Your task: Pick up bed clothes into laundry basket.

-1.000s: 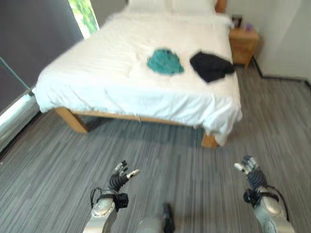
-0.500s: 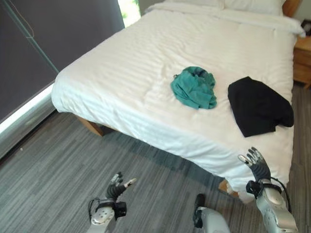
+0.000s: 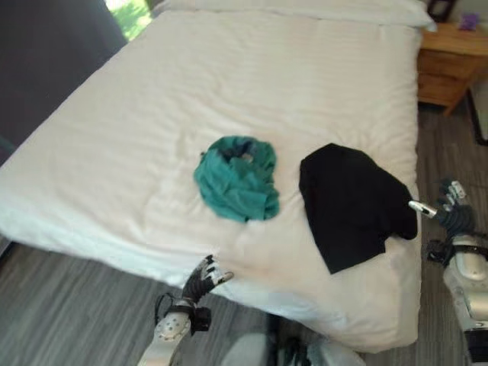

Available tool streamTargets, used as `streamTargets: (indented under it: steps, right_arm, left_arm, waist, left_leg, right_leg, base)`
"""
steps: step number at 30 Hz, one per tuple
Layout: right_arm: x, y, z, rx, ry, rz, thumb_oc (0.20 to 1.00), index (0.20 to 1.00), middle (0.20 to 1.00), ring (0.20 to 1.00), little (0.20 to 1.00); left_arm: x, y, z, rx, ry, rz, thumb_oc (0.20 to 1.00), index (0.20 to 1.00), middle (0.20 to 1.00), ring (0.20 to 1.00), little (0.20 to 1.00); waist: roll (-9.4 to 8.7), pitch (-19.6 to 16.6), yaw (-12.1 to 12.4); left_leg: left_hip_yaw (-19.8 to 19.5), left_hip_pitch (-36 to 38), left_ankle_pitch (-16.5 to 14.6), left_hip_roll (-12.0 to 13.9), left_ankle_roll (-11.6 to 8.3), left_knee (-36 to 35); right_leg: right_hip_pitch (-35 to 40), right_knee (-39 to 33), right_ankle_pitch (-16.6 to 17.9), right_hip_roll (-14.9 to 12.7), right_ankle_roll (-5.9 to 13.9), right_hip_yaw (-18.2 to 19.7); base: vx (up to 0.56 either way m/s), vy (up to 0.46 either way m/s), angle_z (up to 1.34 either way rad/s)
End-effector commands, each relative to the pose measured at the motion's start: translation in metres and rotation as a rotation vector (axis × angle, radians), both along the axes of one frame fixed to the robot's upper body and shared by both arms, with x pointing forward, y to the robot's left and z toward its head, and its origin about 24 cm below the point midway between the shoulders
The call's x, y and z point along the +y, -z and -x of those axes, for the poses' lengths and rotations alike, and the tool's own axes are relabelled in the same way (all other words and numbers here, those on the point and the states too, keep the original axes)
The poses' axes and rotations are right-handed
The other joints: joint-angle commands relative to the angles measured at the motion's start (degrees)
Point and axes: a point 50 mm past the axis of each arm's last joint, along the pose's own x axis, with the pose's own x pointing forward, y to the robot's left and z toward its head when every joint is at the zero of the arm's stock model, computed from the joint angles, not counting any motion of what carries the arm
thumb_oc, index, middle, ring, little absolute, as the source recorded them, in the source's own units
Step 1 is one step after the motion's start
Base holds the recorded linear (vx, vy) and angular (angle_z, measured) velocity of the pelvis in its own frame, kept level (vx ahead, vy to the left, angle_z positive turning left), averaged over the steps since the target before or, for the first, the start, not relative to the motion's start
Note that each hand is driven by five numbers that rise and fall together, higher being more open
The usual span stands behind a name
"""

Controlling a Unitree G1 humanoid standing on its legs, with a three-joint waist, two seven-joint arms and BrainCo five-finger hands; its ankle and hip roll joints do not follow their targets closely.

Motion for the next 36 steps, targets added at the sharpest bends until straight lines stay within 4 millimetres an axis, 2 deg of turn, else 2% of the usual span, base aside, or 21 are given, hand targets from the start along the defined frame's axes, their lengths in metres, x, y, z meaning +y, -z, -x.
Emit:
streamTargets:
  steps: [1, 5, 7, 9, 10, 15, 19, 20, 22, 25, 27, 29, 30, 31, 32, 33, 34, 35, 36]
  right_arm:
    - [0.006, -0.012, -0.021, -0.012, -0.024, 0.062, 1.0, 1.0, 1.0, 1.0, 1.0]
    - [0.004, -0.024, -0.038, 0.06, -0.049, 0.17, 1.0, 1.0, 1.0, 1.0, 1.0]
    - [0.013, -0.026, -0.05, 0.097, -0.092, 0.21, 1.0, 1.0, 1.0, 1.0, 1.0]
    - [0.017, -0.027, -0.054, 0.104, -0.112, 0.238, 1.0, 1.0, 1.0, 1.0, 1.0]
    - [0.027, -0.029, -0.058, 0.105, -0.156, 0.254, 1.0, 1.0, 1.0, 1.0, 1.0]
    - [0.05, -0.026, -0.068, 0.149, -0.259, 0.33, 1.0, 1.0, 1.0, 1.0, 1.0]
    - [0.056, -0.015, -0.077, 0.22, -0.278, 0.353, 1.0, 1.0, 1.0, 1.0, 1.0]
    - [0.056, -0.002, -0.08, 0.298, -0.272, 0.391, 1.0, 1.0, 1.0, 1.0, 1.0]
    - [0.056, 0.01, -0.083, 0.386, -0.269, 0.469, 1.0, 1.0, 1.0, 1.0, 1.0]
    - [0.053, 0.02, -0.085, 0.459, -0.25, 0.512, 1.0, 1.0, 1.0, 1.0, 1.0]
    - [0.046, 0.031, -0.087, 0.572, -0.21, 0.653, 1.0, 1.0, 1.0, 1.0, 1.0]
    - [0.034, 0.047, -0.083, 0.688, -0.155, 0.739, 1.0, 1.0, 1.0, 1.0, 1.0]
    - [0.028, 0.055, -0.078, 0.72, -0.125, 0.728, 1.0, 1.0, 1.0, 1.0, 1.0]
    - [0.023, 0.072, -0.068, 0.785, -0.099, 0.72, 1.0, 1.0, 1.0, 1.0, 1.0]
    - [0.022, 0.079, -0.065, 0.833, -0.111, 0.762, 0.517, 0.517, 0.517, 0.517, 0.517]
    - [0.023, 0.079, -0.065, 0.833, -0.113, 0.763, 0.285, 0.285, 0.285, 0.285, 0.285]
    - [0.025, 0.086, -0.062, 0.871, -0.142, 0.813, 0.2, 0.2, 0.2, 0.2, 0.2]
    - [0.028, 0.09, -0.06, 0.883, -0.161, 0.83, 0.2, 0.2, 0.2, 0.2, 0.2]
    - [0.028, 0.09, -0.06, 0.883, -0.161, 0.829, 0.2, 0.2, 0.2, 0.2, 0.2]
  left_arm:
    - [0.001, -0.019, -0.009, -0.092, 0.095, -0.017, 1.0, 1.0, 1.0, 1.0, 1.0]
    - [-0.005, -0.013, -0.004, -0.062, 0.116, 0.017, 1.0, 1.0, 1.0, 1.0, 1.0]
    - [-0.011, -0.009, -0.003, -0.044, 0.139, 0.031, 1.0, 1.0, 1.0, 1.0, 1.0]
    - [-0.011, -0.01, -0.004, -0.046, 0.141, 0.03, 1.0, 1.0, 1.0, 1.0, 1.0]
    - [-0.012, -0.009, -0.003, -0.044, 0.143, 0.031, 1.0, 1.0, 1.0, 1.0, 1.0]
    - [-0.011, -0.008, -0.003, -0.045, 0.138, 0.025, 1.0, 1.0, 1.0, 1.0, 1.0]
    - [-0.012, -0.008, -0.002, -0.041, 0.139, 0.025, 1.0, 1.0, 1.0, 1.0, 1.0]
    - [-0.012, -0.008, -0.002, -0.039, 0.145, 0.026, 1.0, 1.0, 1.0, 1.0, 1.0]
    - [-0.012, -0.008, -0.001, -0.039, 0.145, 0.028, 1.0, 1.0, 1.0, 1.0, 1.0]
    - [-0.01, -0.01, -0.001, -0.043, 0.146, 0.029, 1.0, 1.0, 1.0, 1.0, 1.0]
    - [-0.006, -0.014, -0.002, -0.054, 0.15, 0.022, 1.0, 1.0, 1.0, 1.0, 1.0]
    - [0.0, -0.018, -0.003, -0.068, 0.128, 0.019, 1.0, 1.0, 1.0, 1.0, 1.0]
    - [0.002, -0.019, -0.003, -0.074, 0.12, 0.019, 1.0, 1.0, 1.0, 1.0, 1.0]
    - [0.005, -0.022, -0.005, -0.085, 0.112, 0.006, 1.0, 1.0, 1.0, 1.0, 1.0]
    - [0.008, -0.025, -0.006, -0.096, 0.118, -0.01, 1.0, 1.0, 1.0, 1.0, 1.0]
    - [0.008, -0.025, -0.006, -0.095, 0.117, -0.01, 1.0, 1.0, 1.0, 1.0, 1.0]
    - [0.012, -0.031, -0.008, -0.116, 0.129, -0.04, 1.0, 1.0, 1.0, 1.0, 1.0]
    - [0.016, -0.04, -0.01, -0.149, 0.142, -0.069, 1.0, 1.0, 1.0, 1.0, 1.0]
    - [0.016, -0.04, -0.01, -0.149, 0.141, -0.07, 1.0, 1.0, 1.0, 1.0, 1.0]
  waist:
    - [-5.55, -2.51, 3.59]
    - [-6.1, -2.58, 4.48]
    - [-6.28, -2.59, 4.86]
    - [-6.27, -2.58, 4.86]
    - [-6.33, -2.66, 5.07]
    - [-6.57, -2.64, 5.92]
    - [-6.67, -2.38, 6.48]
    - [-6.65, -2.17, 7.01]
    - [-6.62, -1.79, 7.61]
    - [-6.44, -1.33, 7.94]
    - [-6.03, -0.37, 8.76]
    - [-5.49, 0.46, 9.51]
    - [-5.22, 0.87, 9.73]
    - [-4.73, 1.43, 10.1]
    - [-4.57, 1.52, 10.27]
    - [-4.59, 1.46, 10.21]
    - [-4.48, 1.59, 10.3]
    - [-4.5, 1.6, 10.3]
    - [-4.51, 1.58, 10.3]
  left_leg:
    - [0.67, 2.21, -7.51, 4.49, -12.05, 2.37]
    - [1.06, 2.99, -7.18, 4.29, -11.82, 0.6]
    - [1.02, 3.43, -6.85, 4.13, -11.78, -0.26]
    - [0.97, 3.59, -6.89, 4.12, -11.77, -0.39]
    - [0.94, 3.82, -6.95, 4.11, -11.76, -0.57]
    - [0.63, 4.17, -7.01, 3.94, -11.68, -0.83]
    - [0.45, 3.97, -6.85, 3.81, -11.67, -0.96]
    - [0.36, 3.74, -6.75, 3.76, -11.69, -0.97]
    - [-0.01, 3.22, -6.55, 3.67, -11.67, -0.93]
    - [-0.43, 2.41, -6.36, 3.57, -11.63, -0.87]
    - [-1.12, 0.37, -5.71, 3.35, -11.64, -0.75]
    - [-1.9, -2.04, -4.83, 3.06, -11.74, -0.82]
    - [-2.25, -2.8, -4.49, 2.88, -11.75, -0.82]
    - [-2.84, -4.18, -3.86, 2.65, -11.85, -0.93]
    - [-2.98, -4.55, -3.73, 2.62, -11.93, -1.02]
    - [-3.01, -4.61, -3.73, 2.62, -11.94, -1.01]
    - [-3.19, -4.9, -3.7, 2.66, -12.0, -1.09]
    - [-3.35, -5.05, -3.75, 2.69, -12.01, -1.11]
    - [-3.35, -5.06, -3.75, 2.69, -12.01, -1.1]
  right_leg:
    - [7.84, -17.25, 13.66, -4.5, 5.4, 0.14]
    - [7.51, -17.89, 14.59, -4.82, 6.15, 0.29]
    - [7.49, -18.33, 14.93, -4.88, 6.44, 0.33]
    - [7.57, -18.45, 15.04, -4.91, 6.51, 0.28]
    - [7.73, -18.79, 15.1, -4.86, 6.63, 0.16]
    - [8.21, -19.13, 15.29, -5.03, 6.85, -0.25]
    - [8.3, -19.44, 15.55, -5.14, 6.96, -0.63]
    - [8.18, -19.51, 15.69, -5.16, 7.02, -0.89]
    - [7.86, -19.59, 15.86, -5.13, 7.05, -1.22]
    - [7.32, -19.6, 16.06, -5.22, 7.09, -1.5]
    - [5.82, -19.64, 16.65, -5.39, 7.18, -1.97]
    - [4.02, -19.87, 17.24, -5.46, 7.2, -2.5]
    - [3.48, -19.9, 17.41, -5.47, 7.19, -2.62]
    - [2.4, -20.04, 17.67, -5.46, 7.18, -3.0]
    - [2.16, -20.16, 17.66, -5.4, 7.16, -3.22]
    - [2.12, -20.16, 17.65, -5.39, 7.15, -3.25]
    - [1.83, -20.17, 17.62, -5.38, 7.18, -3.38]
    - [1.64, -20.17, 17.59, -5.34, 7.23, -3.38]
    - [1.63, -20.17, 17.59, -5.35, 7.23, -3.38]
  base:
    - [0.03, 0.053, 0.02]
    - [0.03, 0.042, -0.02]
    - [0.04, 0.042, 0.21]
    - [0.02, 0.018, 0.23]
    - [0.03, 0.013, 0.29]
    - [0.01, 0.004, 0.04]
    - [0.0, 0.007, -0.1]
    - [-0.02, 0.004, 0.07]
    - [-0.01, 0.002, 0.02]
    - [-0.03, 0.004, 0.0]
    - [-0.09, 0.009, 0.16]
    - [-0.11, 0.013, 0.17]
    - [-0.1, 0.017, 0.18]
    - [-0.04, 0.023, 0.21]
    - [-0.03, 0.019, 0.24]
    - [0.01, 0.013, 0.18]
    - [0.01, 0.012, 0.07]
    - [0.0, 0.0, 0.0]
    - [0.05, 0.031, -0.02]
